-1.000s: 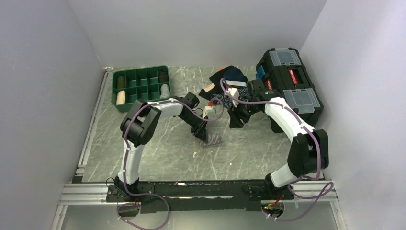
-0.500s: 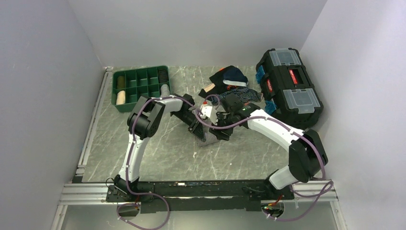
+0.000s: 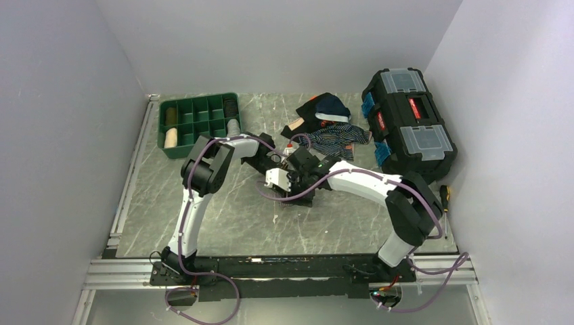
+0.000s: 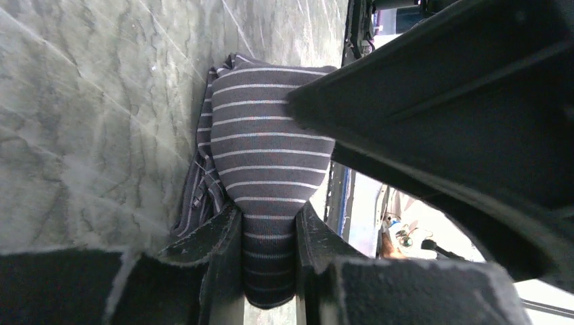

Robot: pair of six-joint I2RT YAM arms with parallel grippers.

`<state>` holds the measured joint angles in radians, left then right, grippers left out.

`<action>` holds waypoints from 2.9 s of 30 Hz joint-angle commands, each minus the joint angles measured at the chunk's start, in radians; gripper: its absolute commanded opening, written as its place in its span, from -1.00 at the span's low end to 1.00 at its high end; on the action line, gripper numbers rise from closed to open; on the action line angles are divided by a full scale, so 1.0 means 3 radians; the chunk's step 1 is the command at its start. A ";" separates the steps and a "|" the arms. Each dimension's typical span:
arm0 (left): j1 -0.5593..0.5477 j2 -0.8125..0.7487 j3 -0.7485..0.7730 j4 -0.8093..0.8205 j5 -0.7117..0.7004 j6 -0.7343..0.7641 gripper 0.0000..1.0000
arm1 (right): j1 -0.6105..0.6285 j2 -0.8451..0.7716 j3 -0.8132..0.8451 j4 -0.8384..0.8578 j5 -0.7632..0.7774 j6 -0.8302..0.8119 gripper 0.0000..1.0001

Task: Roll the underwear
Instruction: Roll the underwear to the center of the board.

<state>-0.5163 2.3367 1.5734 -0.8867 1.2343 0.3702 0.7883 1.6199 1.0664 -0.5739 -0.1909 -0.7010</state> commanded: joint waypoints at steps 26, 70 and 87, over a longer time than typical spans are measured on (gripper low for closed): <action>0.0199 -0.0097 -0.0154 -0.0110 -0.0745 0.0112 -0.12 | 0.0100 0.0819 -0.0024 -0.0576 -0.0744 0.0075 -1.00; -0.0716 -0.3569 -0.2468 0.1969 -0.2900 0.0591 0.77 | -0.0549 0.1805 0.0882 -0.1538 -0.1688 -0.0118 -1.00; -0.1427 -0.2880 -0.2529 0.2804 -0.3385 0.0633 0.98 | -0.0581 0.2000 0.1042 -0.1736 -0.1812 -0.0279 -1.00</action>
<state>-0.9394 1.4639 0.8230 -0.1986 0.2642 0.5385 0.5880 2.1498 1.4094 -1.1023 -0.8665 -0.7071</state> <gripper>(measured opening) 0.978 0.333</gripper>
